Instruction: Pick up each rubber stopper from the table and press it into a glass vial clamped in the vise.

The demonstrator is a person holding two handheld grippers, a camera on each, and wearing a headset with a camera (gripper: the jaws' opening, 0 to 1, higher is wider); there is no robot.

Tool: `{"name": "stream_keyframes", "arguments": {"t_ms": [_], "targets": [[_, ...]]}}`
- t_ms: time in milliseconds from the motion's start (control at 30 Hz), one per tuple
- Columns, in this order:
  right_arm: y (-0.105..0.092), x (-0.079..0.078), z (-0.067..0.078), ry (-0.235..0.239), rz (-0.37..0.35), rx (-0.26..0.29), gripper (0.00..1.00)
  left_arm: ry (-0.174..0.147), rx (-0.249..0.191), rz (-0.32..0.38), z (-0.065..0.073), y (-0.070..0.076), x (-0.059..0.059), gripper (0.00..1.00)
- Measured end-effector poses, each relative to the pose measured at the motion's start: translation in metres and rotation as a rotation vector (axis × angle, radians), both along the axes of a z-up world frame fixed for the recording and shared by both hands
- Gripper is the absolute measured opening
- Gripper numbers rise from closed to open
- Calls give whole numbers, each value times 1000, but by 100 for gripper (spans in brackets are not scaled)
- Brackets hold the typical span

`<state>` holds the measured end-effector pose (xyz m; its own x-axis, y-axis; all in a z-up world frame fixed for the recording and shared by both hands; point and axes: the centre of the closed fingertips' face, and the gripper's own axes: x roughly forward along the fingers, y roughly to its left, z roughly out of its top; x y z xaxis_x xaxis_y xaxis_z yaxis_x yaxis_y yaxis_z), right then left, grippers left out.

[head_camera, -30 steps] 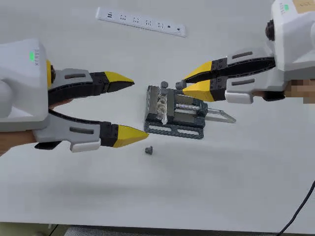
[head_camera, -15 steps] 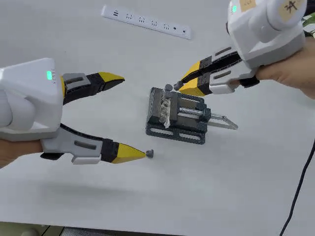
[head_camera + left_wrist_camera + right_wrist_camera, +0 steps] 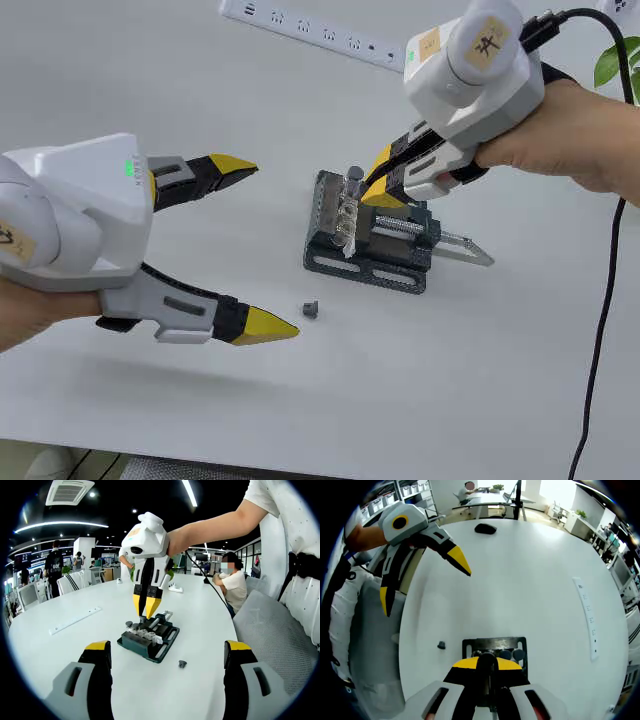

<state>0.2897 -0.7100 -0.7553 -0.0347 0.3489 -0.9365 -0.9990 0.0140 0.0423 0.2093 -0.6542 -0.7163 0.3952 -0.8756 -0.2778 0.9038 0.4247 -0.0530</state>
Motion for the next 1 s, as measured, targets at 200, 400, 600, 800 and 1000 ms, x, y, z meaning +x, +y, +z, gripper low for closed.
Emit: {"name": "stream_keyframes", "arguments": {"t_ms": [200, 400, 600, 800, 1000], "targets": [[-1, 0, -10, 7, 15, -43, 6, 7, -12, 2, -3, 0, -2, 93], [-4, 2, -17, -5, 36, -91, 6, 3, -25, 9, -2, 2, -1, 93], [-2, 5, -24, 9, 34, -106, 6, 7, -35, 13, -2, 2, 0, 93], [-4, 3, -23, 9, 48, -129, 6, 8, -51, 19, -1, 3, 0, 93], [-4, 4, -26, 3, 64, -160, 6, 7, -65, 24, 1, 4, 1, 93]]}}
